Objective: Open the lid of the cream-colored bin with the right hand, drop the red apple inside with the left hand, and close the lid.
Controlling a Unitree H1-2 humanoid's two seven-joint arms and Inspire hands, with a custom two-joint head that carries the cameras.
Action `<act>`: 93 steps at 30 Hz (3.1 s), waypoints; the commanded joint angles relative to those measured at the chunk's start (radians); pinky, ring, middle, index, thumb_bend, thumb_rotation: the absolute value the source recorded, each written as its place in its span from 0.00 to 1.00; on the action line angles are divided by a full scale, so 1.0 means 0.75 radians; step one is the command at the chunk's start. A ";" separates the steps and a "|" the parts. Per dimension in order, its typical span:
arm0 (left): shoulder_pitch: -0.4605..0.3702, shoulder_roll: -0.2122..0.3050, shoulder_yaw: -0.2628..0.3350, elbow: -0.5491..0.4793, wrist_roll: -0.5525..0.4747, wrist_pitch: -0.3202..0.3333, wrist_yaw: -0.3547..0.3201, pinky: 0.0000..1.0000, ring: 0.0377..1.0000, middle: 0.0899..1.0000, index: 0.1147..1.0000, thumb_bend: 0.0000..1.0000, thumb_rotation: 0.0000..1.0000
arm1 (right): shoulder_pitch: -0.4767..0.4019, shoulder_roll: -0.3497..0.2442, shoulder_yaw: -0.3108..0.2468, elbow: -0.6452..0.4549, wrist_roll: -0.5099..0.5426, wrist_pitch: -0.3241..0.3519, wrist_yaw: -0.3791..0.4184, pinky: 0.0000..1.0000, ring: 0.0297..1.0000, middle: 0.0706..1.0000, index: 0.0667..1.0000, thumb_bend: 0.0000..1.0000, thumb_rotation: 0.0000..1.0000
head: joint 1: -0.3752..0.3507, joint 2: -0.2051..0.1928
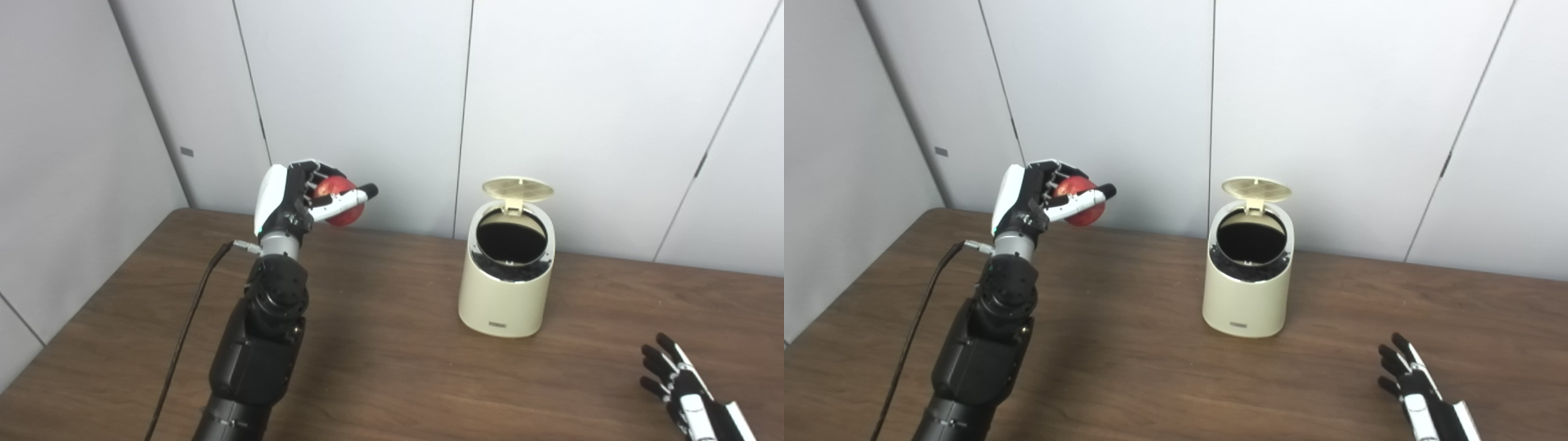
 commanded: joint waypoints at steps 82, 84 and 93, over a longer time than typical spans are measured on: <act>-0.303 -0.163 -0.517 0.791 0.492 -1.021 0.565 0.38 0.43 0.48 0.40 0.48 0.00 | -0.014 0.116 0.117 -0.067 -0.201 0.066 -0.140 0.79 0.87 0.89 0.96 0.51 1.00 | -0.209 -0.017; -0.305 -0.156 -0.523 0.795 0.506 -1.000 0.558 0.39 0.43 0.48 0.40 0.48 0.00 | -0.014 0.117 0.117 -0.070 -0.204 0.071 -0.142 0.79 0.87 0.89 0.95 0.51 1.00 | -0.209 -0.017; -0.320 -0.122 -0.559 0.810 0.581 -0.917 0.555 0.39 0.44 0.48 0.39 0.48 0.00 | -0.010 0.113 0.114 -0.080 -0.184 0.074 -0.134 0.79 0.88 0.89 0.96 0.50 1.00 | -0.203 -0.009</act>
